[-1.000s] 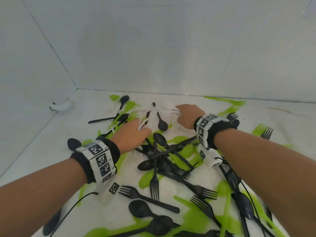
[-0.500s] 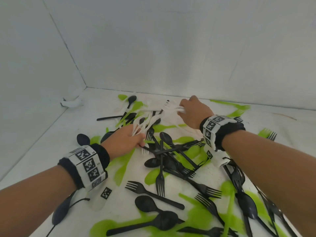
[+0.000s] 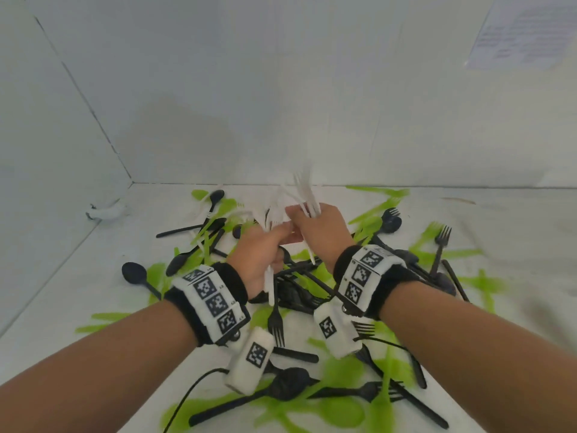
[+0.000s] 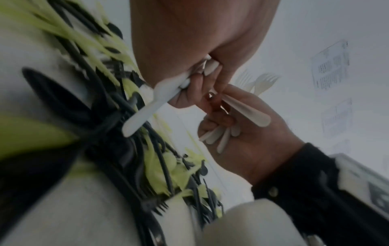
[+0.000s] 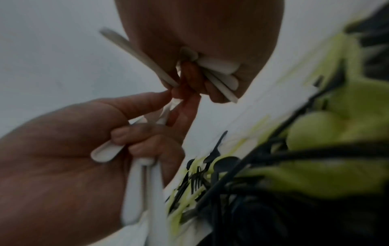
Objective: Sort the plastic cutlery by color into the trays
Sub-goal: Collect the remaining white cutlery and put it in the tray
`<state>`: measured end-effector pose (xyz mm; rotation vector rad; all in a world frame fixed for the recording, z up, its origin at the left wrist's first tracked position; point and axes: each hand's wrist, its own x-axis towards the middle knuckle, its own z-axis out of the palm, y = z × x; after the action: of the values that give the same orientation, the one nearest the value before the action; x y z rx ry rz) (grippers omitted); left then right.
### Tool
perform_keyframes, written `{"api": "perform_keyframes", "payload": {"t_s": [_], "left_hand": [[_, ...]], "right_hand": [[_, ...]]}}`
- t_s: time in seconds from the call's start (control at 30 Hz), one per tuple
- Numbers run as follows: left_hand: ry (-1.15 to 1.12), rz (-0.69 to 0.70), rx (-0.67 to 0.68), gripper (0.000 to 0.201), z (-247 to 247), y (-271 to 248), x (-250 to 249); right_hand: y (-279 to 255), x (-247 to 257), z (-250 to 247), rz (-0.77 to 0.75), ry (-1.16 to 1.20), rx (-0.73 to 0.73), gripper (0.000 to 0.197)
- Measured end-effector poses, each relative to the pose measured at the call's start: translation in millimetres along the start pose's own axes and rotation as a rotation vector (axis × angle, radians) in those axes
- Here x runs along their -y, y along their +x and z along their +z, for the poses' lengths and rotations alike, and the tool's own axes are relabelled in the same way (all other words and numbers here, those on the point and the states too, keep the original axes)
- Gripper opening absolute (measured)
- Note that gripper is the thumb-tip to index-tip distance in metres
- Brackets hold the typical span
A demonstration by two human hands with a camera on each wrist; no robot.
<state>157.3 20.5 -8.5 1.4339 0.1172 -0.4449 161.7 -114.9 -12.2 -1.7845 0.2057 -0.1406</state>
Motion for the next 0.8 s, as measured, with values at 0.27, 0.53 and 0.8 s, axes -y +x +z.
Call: {"api": "perform_keyframes", "payload": {"t_s": [0.27, 0.53, 0.8], "left_hand": [[-0.180, -0.020, 0.064, 0.017, 21, -19, 17], [-0.213, -0.085, 0.152, 0.005, 17, -34, 16], [-0.037, -0.095, 0.257, 0.038, -4, -42, 20]], "right_hand": [[-35, -12, -8, 0.131, 0.244, -0.121, 0.034], [-57, -16, -9, 0.099, 0.292, -0.135, 0.029], [-61, -20, -14, 0.250, 0.510, -0.199, 0.013]]}}
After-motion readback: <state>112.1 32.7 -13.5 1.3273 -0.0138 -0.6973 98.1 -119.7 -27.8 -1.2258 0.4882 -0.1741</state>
